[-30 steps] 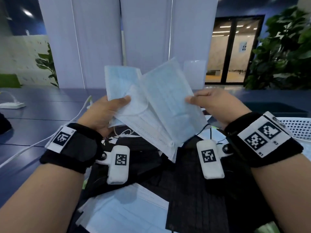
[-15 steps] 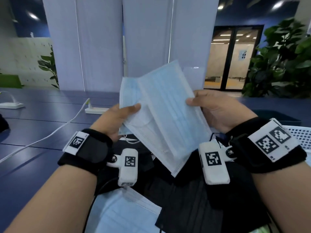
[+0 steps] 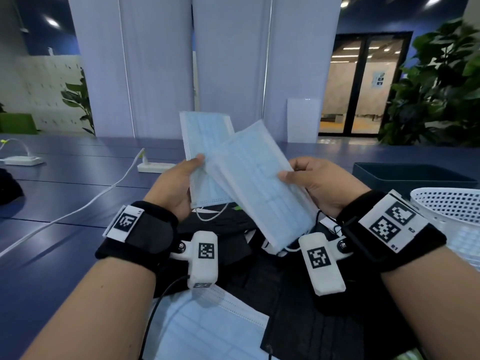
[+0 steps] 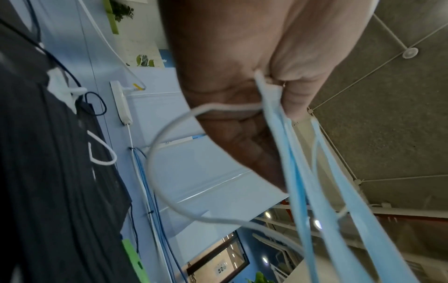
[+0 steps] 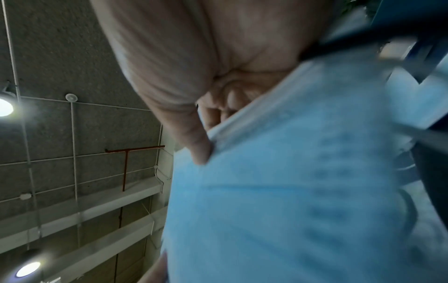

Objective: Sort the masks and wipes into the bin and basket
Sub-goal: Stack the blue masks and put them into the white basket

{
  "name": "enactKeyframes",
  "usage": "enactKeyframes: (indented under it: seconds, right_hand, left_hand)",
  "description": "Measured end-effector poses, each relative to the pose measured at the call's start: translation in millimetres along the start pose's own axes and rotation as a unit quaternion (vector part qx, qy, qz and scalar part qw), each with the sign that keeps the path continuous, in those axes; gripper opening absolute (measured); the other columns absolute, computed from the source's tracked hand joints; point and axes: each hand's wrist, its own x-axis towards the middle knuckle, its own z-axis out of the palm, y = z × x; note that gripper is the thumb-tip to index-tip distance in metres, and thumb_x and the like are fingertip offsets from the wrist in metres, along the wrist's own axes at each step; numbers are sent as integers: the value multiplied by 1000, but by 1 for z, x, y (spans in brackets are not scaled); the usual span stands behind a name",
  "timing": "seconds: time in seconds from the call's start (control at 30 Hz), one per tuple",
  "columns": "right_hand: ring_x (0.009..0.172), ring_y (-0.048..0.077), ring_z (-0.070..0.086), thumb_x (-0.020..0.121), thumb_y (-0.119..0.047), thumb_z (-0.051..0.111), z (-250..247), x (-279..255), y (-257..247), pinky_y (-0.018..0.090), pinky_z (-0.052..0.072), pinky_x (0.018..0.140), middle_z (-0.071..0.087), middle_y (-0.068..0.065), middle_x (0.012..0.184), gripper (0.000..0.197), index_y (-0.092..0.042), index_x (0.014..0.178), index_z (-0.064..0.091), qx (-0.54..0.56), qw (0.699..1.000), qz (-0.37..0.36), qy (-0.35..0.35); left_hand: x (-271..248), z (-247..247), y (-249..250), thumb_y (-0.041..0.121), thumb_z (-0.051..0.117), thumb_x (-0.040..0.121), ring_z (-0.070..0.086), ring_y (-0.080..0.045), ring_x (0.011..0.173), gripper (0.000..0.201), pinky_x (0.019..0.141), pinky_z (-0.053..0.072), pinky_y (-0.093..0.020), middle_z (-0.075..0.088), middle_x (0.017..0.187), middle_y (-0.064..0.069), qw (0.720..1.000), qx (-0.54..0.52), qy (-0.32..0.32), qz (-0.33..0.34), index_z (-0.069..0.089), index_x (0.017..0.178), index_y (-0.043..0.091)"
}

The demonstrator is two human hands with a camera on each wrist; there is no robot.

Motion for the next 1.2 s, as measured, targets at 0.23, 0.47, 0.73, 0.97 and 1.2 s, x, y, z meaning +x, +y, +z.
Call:
enactKeyframes:
  seconds: [0.23, 0.47, 0.73, 0.97, 1.2]
  right_hand:
    - [84, 21, 68, 91, 4, 49, 4, 0, -7, 37, 57, 78, 70, 7, 95, 25, -16, 104, 53, 186, 977, -103, 23]
    - [81, 21, 69, 89, 4, 52, 14, 1, -4, 37, 59, 73, 68, 13, 107, 43, -6, 130, 45, 224, 971, -61, 57]
    - [97, 38, 66, 86, -3, 63, 22, 2, 7, 52, 52, 89, 70, 14, 97, 11, -12, 90, 58, 49, 995, -43, 78]
    - [79, 6, 64, 73, -54, 66, -3, -6, -5, 27, 49, 82, 70, -11, 81, 35, -27, 95, 65, -392, 910, 39, -130]
    - [52, 8, 56, 84, -26, 67, -17, -7, -5, 21, 44, 58, 64, -6, 56, 19, -8, 91, 67, -442, 884, 91, -122]
  left_hand:
    - [-4, 2, -3, 22, 40, 98, 72, -24, 81, 31, 62, 59, -38, 74, 97, -10, 997, -26, -13, -67, 59, 118, 7]
    - [-22, 35, -12, 29, 35, 101, 66, -22, 105, 39, 82, 57, -37, 67, 119, -9, 991, 40, -117, -54, 55, 128, 9]
    - [-23, 44, -26, 24, 55, 92, 61, -28, 115, 43, 100, 47, -46, 63, 126, -12, 974, 119, -193, 19, 51, 131, 8]
    - [-5, 18, -5, -1, 48, 94, 71, -16, 79, 21, 77, 57, -40, 74, 87, 1, 993, 73, 16, 93, 61, 102, 13]
    - [-6, 2, 13, 3, 47, 95, 69, -26, 96, 28, 71, 59, -45, 70, 110, -11, 997, -15, 52, 58, 56, 121, 5]
